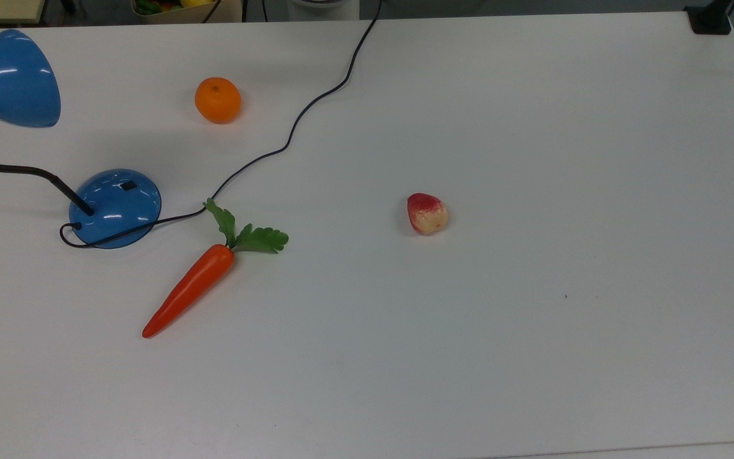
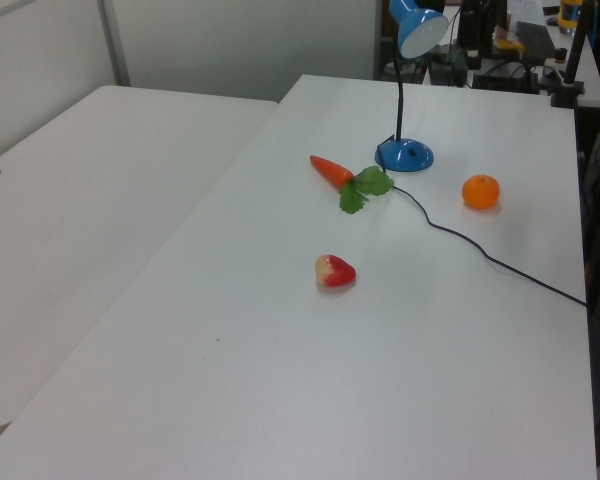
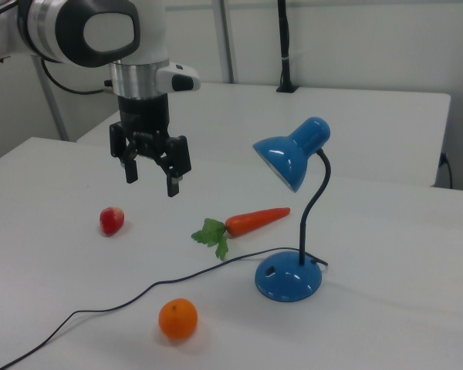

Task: Turn on desk lamp

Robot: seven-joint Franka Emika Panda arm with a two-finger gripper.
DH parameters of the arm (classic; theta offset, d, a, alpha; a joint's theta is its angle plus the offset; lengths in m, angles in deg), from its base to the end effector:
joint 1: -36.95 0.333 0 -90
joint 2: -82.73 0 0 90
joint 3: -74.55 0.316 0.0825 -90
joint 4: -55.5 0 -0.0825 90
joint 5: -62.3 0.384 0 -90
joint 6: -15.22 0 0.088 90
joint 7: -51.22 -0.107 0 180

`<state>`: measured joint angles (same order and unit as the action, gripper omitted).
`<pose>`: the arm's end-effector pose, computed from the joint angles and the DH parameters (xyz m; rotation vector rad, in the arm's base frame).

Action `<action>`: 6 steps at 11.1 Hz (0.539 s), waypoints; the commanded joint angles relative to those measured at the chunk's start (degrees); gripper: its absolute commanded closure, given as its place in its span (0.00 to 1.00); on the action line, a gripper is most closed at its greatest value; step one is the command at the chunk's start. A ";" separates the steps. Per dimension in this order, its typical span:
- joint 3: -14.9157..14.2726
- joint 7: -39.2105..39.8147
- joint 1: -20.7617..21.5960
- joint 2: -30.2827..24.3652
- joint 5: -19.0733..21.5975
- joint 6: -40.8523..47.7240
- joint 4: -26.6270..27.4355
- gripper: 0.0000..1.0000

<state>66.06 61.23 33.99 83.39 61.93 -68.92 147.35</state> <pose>0.5339 -0.1084 0.5950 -3.1140 0.0396 0.2261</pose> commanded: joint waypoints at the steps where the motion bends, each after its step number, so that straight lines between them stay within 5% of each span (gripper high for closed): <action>1: -0.47 1.58 -1.15 -0.13 -1.21 0.99 -0.45 0.00; 6: -0.74 2.46 -3.97 1.10 5.53 0.99 -3.07 0.00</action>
<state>65.79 61.93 30.89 83.48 63.08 -68.92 147.13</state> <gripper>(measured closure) 0.000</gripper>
